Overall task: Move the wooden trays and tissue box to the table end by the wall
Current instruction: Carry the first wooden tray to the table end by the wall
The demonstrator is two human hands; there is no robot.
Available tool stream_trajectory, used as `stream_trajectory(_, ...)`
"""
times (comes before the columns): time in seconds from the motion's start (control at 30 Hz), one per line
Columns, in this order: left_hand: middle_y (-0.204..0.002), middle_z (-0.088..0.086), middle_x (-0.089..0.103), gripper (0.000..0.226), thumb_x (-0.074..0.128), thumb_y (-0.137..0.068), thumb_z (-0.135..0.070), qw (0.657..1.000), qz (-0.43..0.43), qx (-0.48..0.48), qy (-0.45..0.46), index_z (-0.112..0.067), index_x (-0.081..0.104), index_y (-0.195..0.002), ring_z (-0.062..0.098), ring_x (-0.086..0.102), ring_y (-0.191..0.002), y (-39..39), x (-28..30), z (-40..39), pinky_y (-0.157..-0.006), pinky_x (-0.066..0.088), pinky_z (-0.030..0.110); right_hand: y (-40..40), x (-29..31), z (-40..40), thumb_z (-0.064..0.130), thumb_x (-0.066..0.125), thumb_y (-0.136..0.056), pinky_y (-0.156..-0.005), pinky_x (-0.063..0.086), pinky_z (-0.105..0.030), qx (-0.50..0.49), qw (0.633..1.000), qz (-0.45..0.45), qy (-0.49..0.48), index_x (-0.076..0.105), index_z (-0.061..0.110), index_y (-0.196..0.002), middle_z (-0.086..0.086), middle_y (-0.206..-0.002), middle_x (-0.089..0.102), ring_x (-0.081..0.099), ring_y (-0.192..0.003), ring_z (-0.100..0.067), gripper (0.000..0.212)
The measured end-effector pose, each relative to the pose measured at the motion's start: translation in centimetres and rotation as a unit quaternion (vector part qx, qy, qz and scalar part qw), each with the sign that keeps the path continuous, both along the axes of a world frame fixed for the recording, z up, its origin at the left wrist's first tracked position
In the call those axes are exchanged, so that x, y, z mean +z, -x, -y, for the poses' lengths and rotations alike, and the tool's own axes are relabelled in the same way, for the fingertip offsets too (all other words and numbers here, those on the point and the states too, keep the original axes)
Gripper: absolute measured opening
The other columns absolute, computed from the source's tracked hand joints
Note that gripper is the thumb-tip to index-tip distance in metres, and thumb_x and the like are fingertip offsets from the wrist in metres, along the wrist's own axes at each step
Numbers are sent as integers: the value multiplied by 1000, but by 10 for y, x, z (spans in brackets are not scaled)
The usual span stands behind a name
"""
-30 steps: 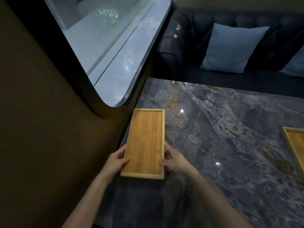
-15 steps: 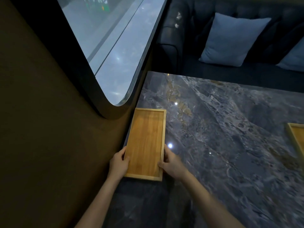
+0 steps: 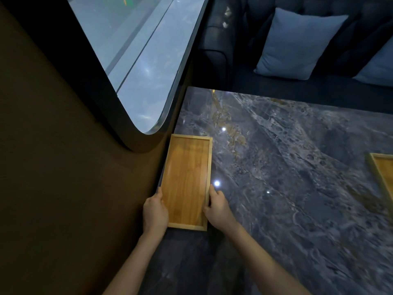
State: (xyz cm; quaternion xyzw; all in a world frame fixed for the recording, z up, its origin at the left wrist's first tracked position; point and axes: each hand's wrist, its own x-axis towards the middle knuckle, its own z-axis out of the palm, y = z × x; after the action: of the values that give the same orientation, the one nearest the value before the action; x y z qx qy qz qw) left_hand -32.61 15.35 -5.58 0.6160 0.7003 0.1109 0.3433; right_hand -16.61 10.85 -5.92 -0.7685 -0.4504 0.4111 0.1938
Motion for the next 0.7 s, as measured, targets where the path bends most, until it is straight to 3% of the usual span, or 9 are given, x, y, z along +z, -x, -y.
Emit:
stream_trajectory(0.2, -136, 18, 48, 49, 33, -92, 3, 998, -46, -38, -13, -8, 28, -140, 27, 49, -122, -3, -4, -8, -107, 40, 38, 0, 0, -9, 14, 47, -86, -95, 47, -42, -11, 1000, 2, 18, 30, 12, -137, -16, -120, 49, 51, -108, -28, 54)
stream_trajectory(0.33, -147, 14, 34, 55, 34, -91, 4, 993, -71, -84, -32, -6, 19, -142, 25, 35, -133, -6, -2, -10, -112, 31, 37, 4, 0, -12, 14, 48, -86, -89, 49, -37, -42, 999, -18, -8, 38, 16, -130, -12, -117, 52, 53, -101, -23, 45)
stream_trajectory(0.7, -148, 12, 33, 60, 41, -89, 2, 986, -112, -118, -24, -9, 17, -143, 24, 35, -132, 1, 2, -3, -109, 37, 36, 7, 1, -4, 13, 45, -88, -84, 49, -36, -41, 999, 6, -33, 39, 16, -129, -12, -111, 52, 55, -99, -26, 42)
